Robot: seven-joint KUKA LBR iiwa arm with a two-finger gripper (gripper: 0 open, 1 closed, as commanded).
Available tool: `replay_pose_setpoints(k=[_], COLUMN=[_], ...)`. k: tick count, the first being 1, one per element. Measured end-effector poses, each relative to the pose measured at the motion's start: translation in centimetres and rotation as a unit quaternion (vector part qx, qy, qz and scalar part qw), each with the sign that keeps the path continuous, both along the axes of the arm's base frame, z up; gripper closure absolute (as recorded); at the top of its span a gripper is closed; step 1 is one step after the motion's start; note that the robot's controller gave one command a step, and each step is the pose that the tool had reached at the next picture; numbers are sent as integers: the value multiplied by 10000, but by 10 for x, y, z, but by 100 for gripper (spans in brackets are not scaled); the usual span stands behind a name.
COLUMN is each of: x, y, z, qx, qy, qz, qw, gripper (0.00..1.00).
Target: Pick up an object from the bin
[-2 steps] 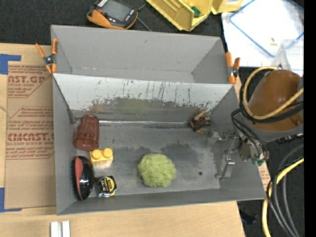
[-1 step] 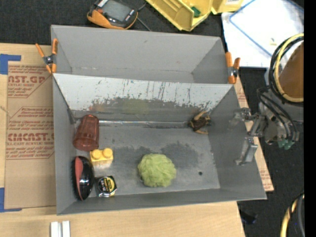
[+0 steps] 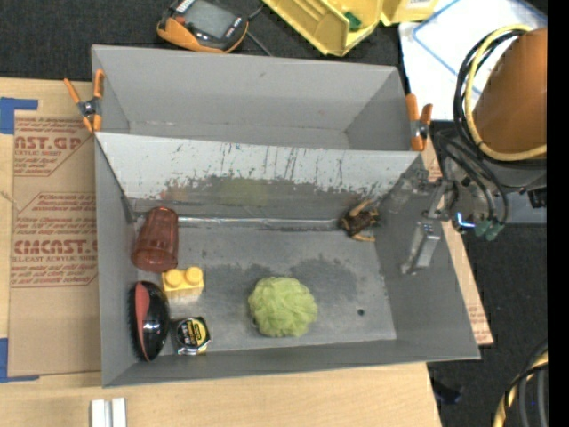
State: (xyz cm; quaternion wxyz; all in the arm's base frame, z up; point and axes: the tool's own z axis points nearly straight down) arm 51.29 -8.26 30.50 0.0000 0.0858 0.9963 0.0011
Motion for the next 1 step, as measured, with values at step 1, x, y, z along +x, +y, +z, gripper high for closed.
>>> replay_pose_setpoints(k=[1], x=[-27], y=[18], z=[-68], qx=[-18], qy=[-24], qz=[111], qw=[9999], gripper=[0])
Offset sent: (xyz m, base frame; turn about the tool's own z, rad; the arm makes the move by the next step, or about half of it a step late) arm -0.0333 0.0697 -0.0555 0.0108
